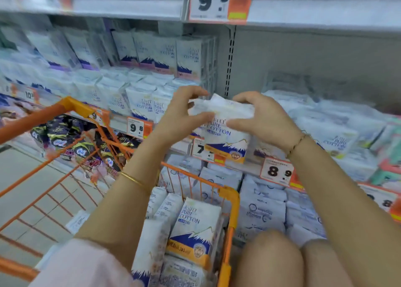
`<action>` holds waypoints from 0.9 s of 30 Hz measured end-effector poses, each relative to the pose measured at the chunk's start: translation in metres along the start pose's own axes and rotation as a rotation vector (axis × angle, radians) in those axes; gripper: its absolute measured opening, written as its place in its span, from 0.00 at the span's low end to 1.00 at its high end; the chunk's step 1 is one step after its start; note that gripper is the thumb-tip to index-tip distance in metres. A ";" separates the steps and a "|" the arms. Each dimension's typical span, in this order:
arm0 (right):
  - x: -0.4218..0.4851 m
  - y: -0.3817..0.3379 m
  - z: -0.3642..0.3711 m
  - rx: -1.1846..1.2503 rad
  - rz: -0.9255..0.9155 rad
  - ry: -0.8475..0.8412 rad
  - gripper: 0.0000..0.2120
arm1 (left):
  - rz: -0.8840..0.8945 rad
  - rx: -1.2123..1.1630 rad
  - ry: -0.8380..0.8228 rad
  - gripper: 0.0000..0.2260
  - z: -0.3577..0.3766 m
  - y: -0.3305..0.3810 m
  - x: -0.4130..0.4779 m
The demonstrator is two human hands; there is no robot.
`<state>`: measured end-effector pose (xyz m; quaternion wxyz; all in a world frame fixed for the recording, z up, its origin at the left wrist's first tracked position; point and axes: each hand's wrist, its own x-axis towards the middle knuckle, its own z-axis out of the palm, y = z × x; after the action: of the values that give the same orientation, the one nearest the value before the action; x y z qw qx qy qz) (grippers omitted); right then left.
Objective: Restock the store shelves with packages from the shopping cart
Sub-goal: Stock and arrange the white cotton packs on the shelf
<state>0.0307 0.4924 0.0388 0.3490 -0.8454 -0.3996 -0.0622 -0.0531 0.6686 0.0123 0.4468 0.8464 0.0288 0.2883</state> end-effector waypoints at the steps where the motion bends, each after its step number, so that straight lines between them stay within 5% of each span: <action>1: 0.007 0.004 -0.002 0.001 0.024 0.061 0.25 | 0.035 0.115 0.037 0.19 0.002 -0.007 0.008; 7: 0.036 0.023 0.008 -0.096 0.067 0.124 0.27 | 0.053 0.593 -0.147 0.31 0.020 -0.038 0.020; 22: 0.038 0.042 0.038 -0.354 0.158 -0.086 0.29 | 0.046 0.614 -0.138 0.35 0.027 -0.045 0.017; 25: 0.022 0.028 0.032 -0.483 0.136 0.094 0.34 | 0.019 0.564 -0.085 0.34 0.014 -0.032 0.012; 27: 0.002 0.012 0.031 -0.451 0.025 0.276 0.28 | -0.028 0.550 -0.073 0.31 -0.003 -0.022 0.004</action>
<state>0.0351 0.5087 0.0098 0.2037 -0.8902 -0.3137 -0.2600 -0.0469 0.6854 -0.0020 0.2050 0.9453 0.1015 0.2326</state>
